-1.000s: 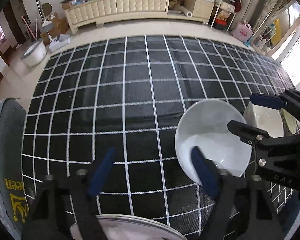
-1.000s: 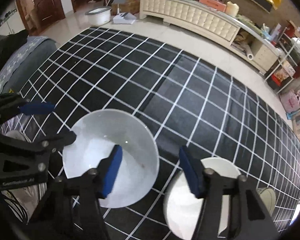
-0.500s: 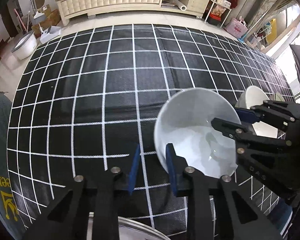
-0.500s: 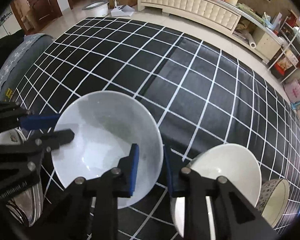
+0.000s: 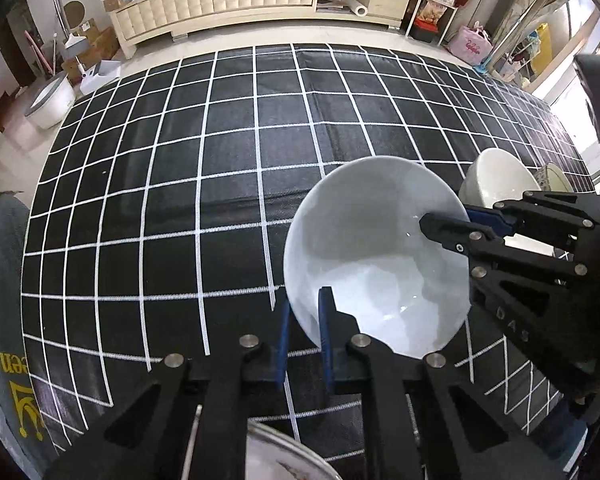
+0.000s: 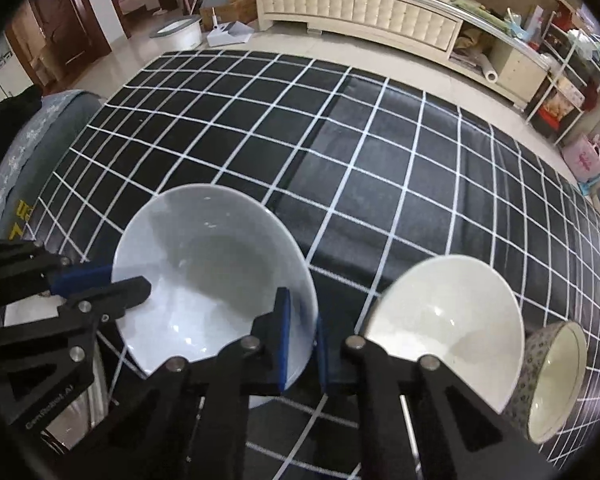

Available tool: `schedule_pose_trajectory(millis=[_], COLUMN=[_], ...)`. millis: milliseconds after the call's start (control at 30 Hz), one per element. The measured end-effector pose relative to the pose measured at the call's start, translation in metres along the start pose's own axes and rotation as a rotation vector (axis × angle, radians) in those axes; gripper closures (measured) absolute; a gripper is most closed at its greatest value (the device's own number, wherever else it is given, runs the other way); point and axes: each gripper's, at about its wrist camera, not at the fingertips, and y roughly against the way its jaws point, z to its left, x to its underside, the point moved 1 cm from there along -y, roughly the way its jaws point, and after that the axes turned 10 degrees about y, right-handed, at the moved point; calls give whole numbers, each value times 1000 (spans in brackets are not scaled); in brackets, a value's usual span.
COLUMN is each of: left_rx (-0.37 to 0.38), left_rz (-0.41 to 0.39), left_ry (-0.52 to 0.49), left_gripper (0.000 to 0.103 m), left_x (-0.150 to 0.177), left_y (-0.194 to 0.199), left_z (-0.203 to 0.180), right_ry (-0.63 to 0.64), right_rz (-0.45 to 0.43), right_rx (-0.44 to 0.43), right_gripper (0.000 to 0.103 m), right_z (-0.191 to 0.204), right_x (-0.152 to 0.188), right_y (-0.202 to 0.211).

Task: Organize plates and bowls
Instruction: 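Lift the red-logo bowl and carry it toward the plate stack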

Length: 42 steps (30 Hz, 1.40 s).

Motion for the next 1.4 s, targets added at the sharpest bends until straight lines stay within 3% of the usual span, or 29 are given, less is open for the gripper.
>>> schedule_pose_trajectory(millis=[400, 800, 1100, 1400], left_rx=[16, 23, 21, 15], left_rz=[-53, -66, -55, -5], left_ry=[-15, -28, -18, -35], left_gripper=[91, 91, 91, 91], left_x=[39, 92, 129, 145], left_y=[54, 82, 80, 60], left_z=[-14, -21, -20, -26], right_ry=[-58, -126, -174, -231], right_rz=[-44, -47, -17, 33], right_rx=[13, -6, -32, -58], right_gripper=[88, 88, 88, 88], right_z=[12, 33, 45, 46], right_x=[29, 74, 106, 133], right_y=[59, 82, 75, 60])
